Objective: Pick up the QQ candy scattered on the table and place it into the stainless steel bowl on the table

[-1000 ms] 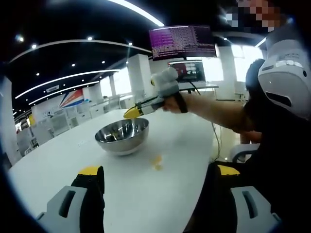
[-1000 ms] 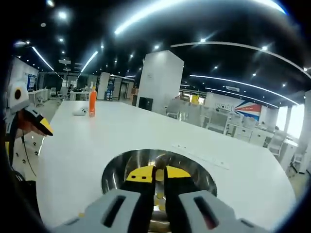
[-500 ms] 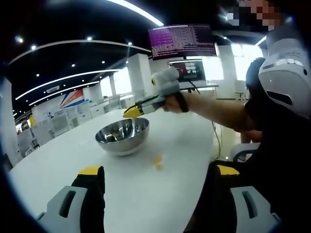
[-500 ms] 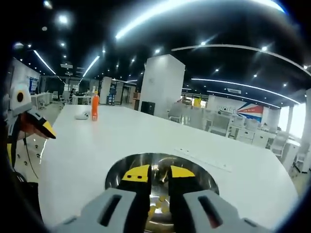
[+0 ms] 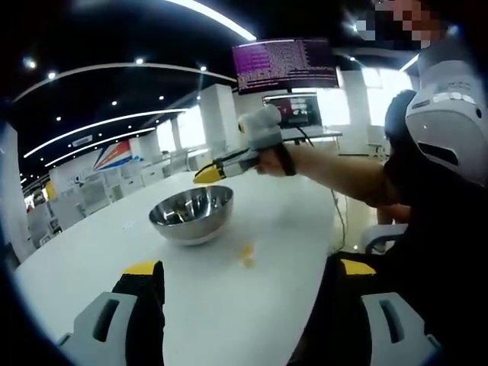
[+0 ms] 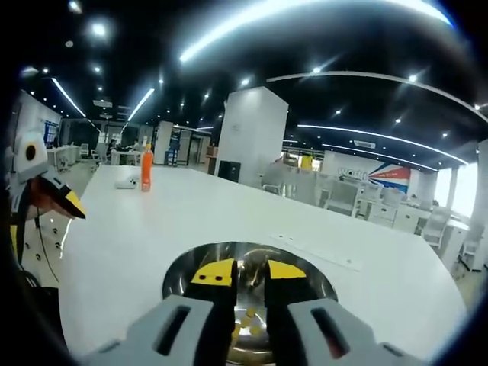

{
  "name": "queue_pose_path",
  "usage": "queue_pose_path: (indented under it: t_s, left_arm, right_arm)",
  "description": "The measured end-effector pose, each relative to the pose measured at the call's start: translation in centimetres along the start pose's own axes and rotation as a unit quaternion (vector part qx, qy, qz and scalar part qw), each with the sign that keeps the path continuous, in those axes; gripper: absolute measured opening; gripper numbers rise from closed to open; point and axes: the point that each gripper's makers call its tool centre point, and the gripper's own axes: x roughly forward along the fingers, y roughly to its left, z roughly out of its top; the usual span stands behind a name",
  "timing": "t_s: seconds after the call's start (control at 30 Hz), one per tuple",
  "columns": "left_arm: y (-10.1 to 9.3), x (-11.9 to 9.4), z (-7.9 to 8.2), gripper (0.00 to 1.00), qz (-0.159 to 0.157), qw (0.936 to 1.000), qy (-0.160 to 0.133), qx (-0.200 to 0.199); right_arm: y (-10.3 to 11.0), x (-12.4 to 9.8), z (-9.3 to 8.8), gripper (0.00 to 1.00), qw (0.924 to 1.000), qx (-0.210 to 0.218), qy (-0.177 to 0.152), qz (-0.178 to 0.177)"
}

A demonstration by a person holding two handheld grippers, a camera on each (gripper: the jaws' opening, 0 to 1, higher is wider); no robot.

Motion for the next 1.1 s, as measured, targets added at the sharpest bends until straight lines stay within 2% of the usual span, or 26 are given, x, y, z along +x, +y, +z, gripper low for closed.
queue_pose_path:
  t_s: [0.27,0.37,0.5,0.67,0.87,0.97,1.1]
  left_arm:
    - [0.2,-0.2,0.1,0.93,0.008,1.0,-0.004,-0.003]
    - [0.3,-0.3,0.2,0.93,0.009,0.9999,-0.007,-0.003]
    - [0.3,-0.3,0.1,0.93,0.009,0.9999,-0.005,-0.004]
    - [0.4,-0.2,0.2,0.93,0.008,0.9999,-0.006,-0.004]
    - [0.3,-0.3,0.2,0.93,0.008,0.9999,-0.008,-0.005]
    - [0.3,-0.3,0.0,0.93,0.009,0.9999,-0.006,-0.004]
    - [0.3,-0.3,0.0,0.93,0.008,0.9999,-0.007,-0.006]
  right_arm:
    - [-0.4,-1.4,2.4,0.16,0.9996,-0.006,-0.023,-0.011]
    - [0.0,-2.8,4.3,0.16,0.9989,-0.013,-0.043,-0.015]
    - [1.4,-4.8,7.8,0.17,0.9956,-0.05,-0.078,-0.013]
    - [3.5,-7.7,12.0,0.18,0.989,-0.073,-0.129,-0.003]
    - [5.1,-11.3,16.2,0.18,0.979,-0.096,-0.18,0.0]
    - [6.0,-12.6,17.2,0.18,0.9758,-0.095,-0.197,0.01]
    - [7.8,-12.9,16.1,0.2,0.976,-0.107,-0.187,0.032]
